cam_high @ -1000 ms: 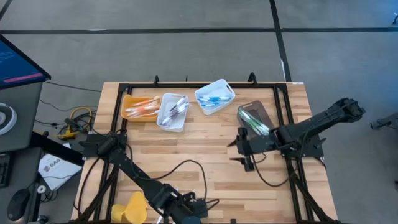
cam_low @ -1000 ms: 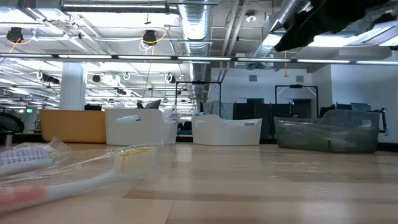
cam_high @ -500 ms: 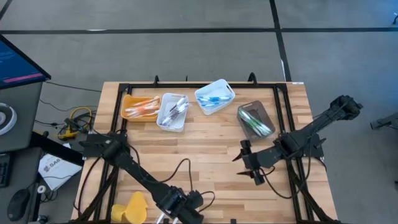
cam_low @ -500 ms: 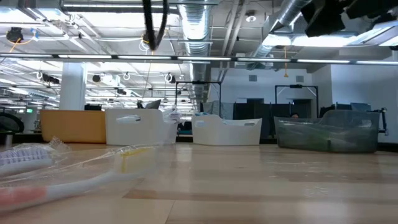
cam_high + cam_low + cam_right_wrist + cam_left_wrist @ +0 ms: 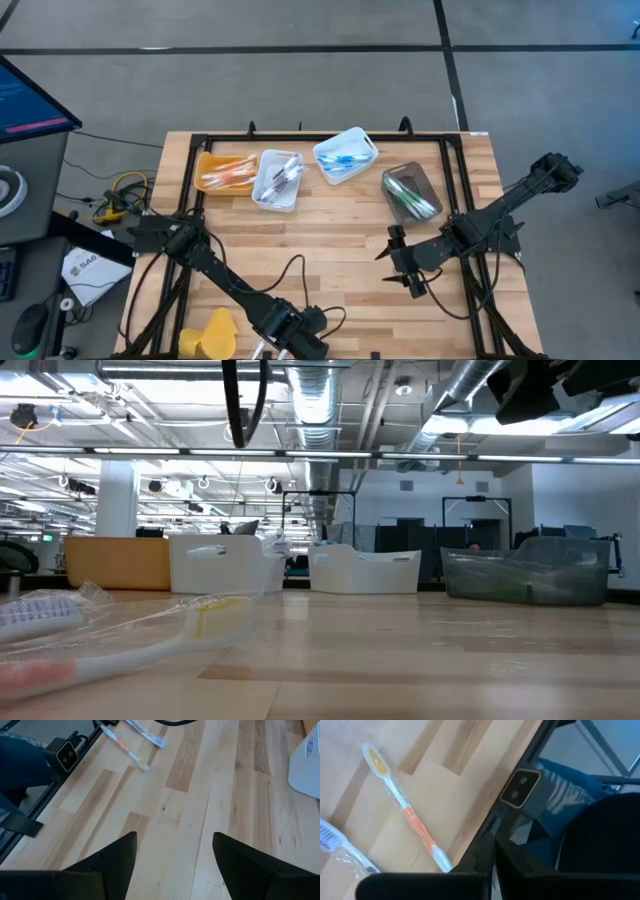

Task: Pick & Place Toothbrushes
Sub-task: Put the orange toothbrush into the yellow bin

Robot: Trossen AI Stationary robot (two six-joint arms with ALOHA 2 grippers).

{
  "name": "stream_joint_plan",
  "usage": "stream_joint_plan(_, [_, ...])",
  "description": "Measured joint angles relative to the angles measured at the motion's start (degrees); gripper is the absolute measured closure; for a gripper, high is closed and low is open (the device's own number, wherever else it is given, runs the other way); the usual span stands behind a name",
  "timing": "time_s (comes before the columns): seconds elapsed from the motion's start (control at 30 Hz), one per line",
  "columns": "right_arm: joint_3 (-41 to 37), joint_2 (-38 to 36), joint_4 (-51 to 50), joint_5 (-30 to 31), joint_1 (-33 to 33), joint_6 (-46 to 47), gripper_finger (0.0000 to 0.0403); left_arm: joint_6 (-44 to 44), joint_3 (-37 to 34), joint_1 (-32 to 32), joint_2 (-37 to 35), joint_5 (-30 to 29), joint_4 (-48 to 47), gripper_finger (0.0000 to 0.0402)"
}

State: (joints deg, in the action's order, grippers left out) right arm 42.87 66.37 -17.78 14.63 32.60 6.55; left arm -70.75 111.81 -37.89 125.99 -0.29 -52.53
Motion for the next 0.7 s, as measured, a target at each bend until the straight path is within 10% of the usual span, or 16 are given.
stream_joint_plan(0.7, [0.0,0.0,0.04,0.02,-0.48,-0.48,0.0147,-2.95,-0.16,0.63,0.2,-3.05,0.39,0.0206])
